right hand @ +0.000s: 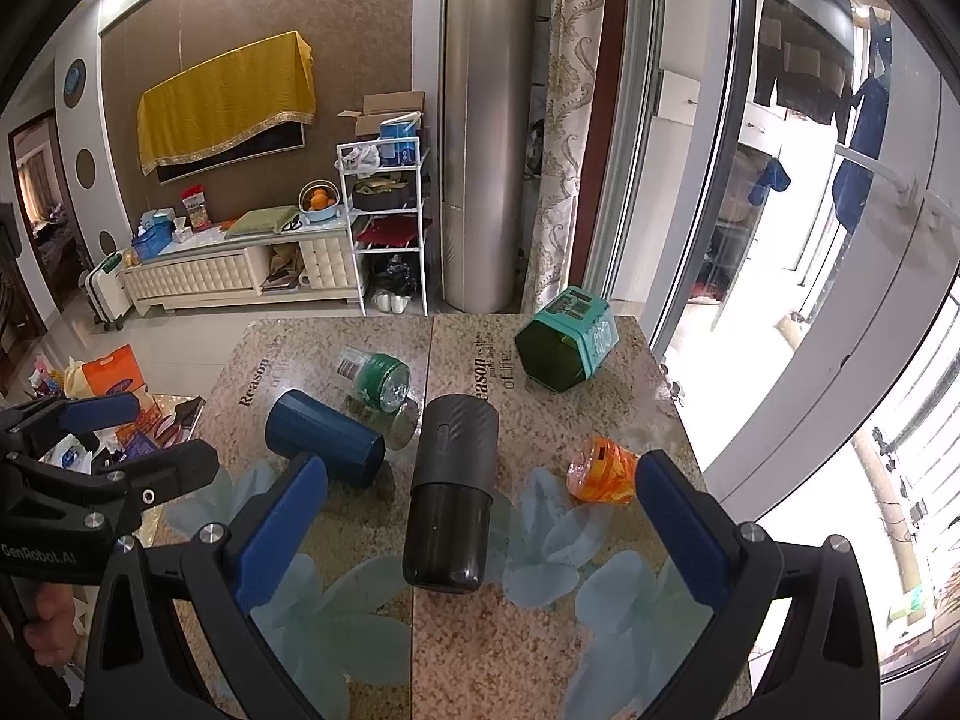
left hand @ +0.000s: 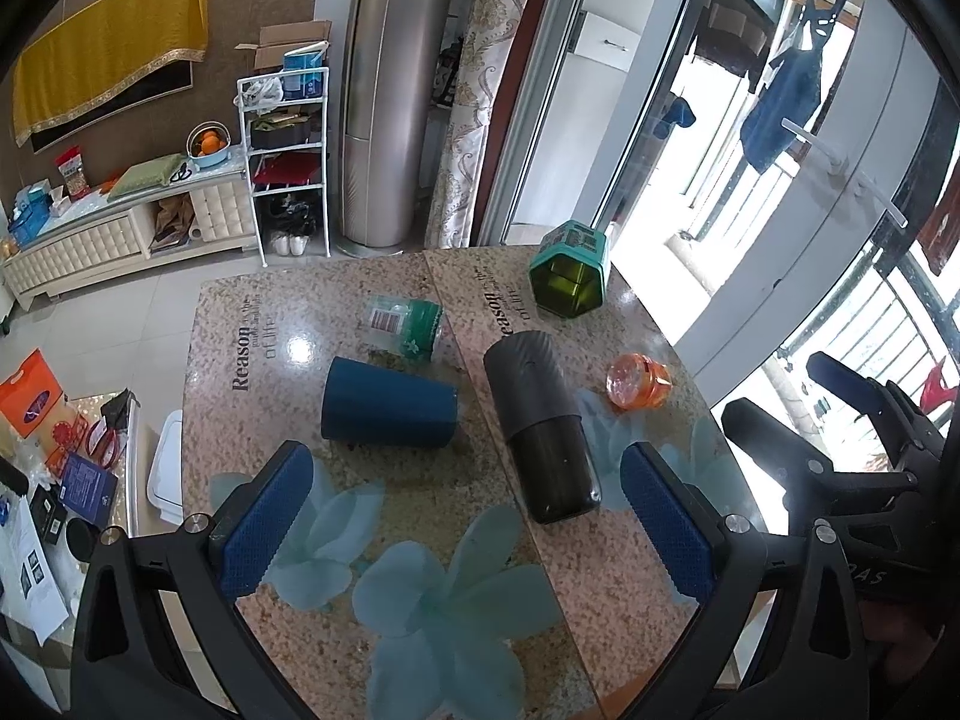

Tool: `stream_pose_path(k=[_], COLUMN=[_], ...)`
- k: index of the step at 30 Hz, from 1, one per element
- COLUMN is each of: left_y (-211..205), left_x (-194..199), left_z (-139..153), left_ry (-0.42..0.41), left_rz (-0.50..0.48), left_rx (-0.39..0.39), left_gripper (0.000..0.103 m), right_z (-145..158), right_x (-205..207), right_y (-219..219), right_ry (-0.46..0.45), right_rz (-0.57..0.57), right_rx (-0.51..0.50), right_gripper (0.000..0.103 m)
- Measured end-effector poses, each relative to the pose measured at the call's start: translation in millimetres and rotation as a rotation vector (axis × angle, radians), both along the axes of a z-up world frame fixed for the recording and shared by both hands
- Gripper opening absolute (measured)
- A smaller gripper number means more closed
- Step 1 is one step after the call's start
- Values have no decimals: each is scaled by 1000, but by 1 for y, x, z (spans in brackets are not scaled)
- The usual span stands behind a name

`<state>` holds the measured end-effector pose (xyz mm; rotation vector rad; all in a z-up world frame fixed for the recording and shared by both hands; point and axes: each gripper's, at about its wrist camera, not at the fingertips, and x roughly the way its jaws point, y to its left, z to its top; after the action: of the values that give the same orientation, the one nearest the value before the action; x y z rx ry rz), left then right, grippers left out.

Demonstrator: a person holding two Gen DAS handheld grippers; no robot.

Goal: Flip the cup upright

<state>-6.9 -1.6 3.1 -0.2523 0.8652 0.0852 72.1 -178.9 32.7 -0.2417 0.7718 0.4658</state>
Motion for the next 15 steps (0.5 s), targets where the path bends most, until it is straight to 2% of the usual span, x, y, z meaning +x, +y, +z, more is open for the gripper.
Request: stream_pose_path(k=[15], left_y=[3], left_x=[-4], left_z=[-2], left_ry=[5], left_rz=[-3], left_rx=[3], left_gripper=[103], right_z=[0], right_x=[-3], right_y=[-1], right_ry=[8], right_rz=[-6], right_rx=[2], right_gripper=[103])
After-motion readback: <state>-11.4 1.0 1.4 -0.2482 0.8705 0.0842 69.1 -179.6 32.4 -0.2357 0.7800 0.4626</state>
